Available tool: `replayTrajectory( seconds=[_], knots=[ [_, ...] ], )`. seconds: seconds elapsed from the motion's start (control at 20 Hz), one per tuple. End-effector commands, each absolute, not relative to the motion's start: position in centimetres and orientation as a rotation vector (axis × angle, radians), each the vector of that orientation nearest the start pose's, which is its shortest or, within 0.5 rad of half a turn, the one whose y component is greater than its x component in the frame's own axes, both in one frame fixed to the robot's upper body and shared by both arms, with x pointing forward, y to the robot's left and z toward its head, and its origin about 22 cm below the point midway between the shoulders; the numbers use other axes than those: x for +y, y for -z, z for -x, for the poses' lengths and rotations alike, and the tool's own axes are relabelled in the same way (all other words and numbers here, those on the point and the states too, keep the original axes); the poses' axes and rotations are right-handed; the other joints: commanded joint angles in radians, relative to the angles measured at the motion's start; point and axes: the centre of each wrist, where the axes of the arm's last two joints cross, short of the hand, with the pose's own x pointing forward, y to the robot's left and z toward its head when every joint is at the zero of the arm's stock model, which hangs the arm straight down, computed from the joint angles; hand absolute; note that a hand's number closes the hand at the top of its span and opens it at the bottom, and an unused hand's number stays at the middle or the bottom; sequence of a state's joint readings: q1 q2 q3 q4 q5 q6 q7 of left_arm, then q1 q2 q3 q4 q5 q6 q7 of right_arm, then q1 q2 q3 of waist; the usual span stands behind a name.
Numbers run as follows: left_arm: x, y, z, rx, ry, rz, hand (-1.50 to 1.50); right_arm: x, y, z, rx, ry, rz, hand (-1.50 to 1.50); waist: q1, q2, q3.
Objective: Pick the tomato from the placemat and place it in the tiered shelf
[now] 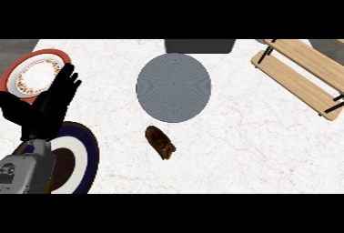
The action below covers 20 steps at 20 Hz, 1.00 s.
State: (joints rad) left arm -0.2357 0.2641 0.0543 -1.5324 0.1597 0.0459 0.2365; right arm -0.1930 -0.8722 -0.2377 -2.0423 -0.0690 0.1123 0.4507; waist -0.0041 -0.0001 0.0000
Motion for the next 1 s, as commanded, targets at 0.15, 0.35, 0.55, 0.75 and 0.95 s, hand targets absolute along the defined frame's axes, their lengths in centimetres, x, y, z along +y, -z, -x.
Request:
replayTrajectory(
  seconds=[0.15, 0.35, 0.55, 0.75, 0.95],
  knots=[
    [26.1, -6.5, -29.1, -1.537, 0.072, -0.058, 0.00, -40.0, -25.9, -26.9, -1.691, -0.461, 0.757, 1.50, 0.026, 0.004, 0.000],
    [28.9, -7.1, -32.0, -1.513, 0.036, -0.093, 0.00, -42.4, -23.9, -26.6, -1.690, -0.441, 0.763, 1.50, 0.003, 0.003, 0.000],
    [27.1, -7.6, -31.9, -1.525, 0.076, -0.092, 0.00, -45.9, -21.8, -28.1, -1.679, -0.419, 0.766, 1.50, 0.011, 0.004, 0.001],
    [27.6, -5.7, -30.7, -1.537, 0.049, -0.103, 0.00, -49.1, -24.4, -28.7, -1.693, -0.410, 0.766, 1.50, 0.012, 0.003, 0.000],
    [27.0, -8.9, -30.6, -1.528, 0.069, -0.078, 0.00, -49.9, -20.7, -30.3, -1.705, -0.425, 0.774, 1.50, 0.019, 0.003, 0.001]
  ],
)
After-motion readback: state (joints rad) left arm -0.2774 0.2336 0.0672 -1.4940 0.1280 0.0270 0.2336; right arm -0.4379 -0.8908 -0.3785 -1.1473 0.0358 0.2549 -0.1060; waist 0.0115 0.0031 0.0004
